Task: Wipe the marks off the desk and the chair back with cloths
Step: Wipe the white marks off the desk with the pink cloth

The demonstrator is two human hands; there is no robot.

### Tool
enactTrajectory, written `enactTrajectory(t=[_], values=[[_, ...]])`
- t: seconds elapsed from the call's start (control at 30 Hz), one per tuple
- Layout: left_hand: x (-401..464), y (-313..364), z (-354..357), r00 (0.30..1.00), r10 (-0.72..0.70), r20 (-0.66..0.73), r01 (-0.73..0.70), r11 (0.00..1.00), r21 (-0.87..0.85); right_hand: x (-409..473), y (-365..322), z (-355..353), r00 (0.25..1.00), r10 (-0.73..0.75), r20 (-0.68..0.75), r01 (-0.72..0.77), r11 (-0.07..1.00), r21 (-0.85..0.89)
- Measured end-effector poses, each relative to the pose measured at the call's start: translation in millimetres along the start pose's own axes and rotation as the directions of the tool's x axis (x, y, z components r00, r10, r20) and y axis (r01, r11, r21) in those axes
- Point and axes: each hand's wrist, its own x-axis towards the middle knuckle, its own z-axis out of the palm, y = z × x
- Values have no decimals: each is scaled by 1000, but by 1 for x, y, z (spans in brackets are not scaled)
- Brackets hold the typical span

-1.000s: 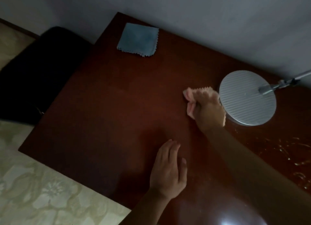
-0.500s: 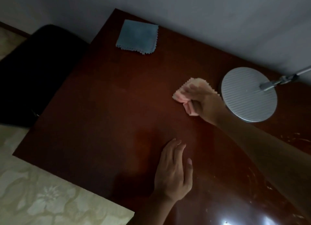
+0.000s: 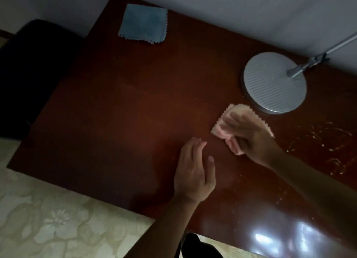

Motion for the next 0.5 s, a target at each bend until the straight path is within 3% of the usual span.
enactTrajectory(t=[0.17,0.27,0.37,0.43,0.5], values=[[-1,3,-1,1000,-21,-18,21,999,-27,31,-24,25,962,243,-122,-250,967,-51],[-1,0,-3,998,-36,-44,34,998,-45,-19,-73,50,989,122,-90,-125,992,-32],[-6,0,-10,996,-71,-62,67,996,-64,-66,-75,41,997,-77,-7,77,995,58],[-11,-6,-22,992,-83,-92,81,996,-27,-62,-50,25,1000,-13,-14,14,999,32],[-20,-16,-36,989,-85,-119,91,995,44,-45,-17,5,990,75,-116,-91,987,-136]])
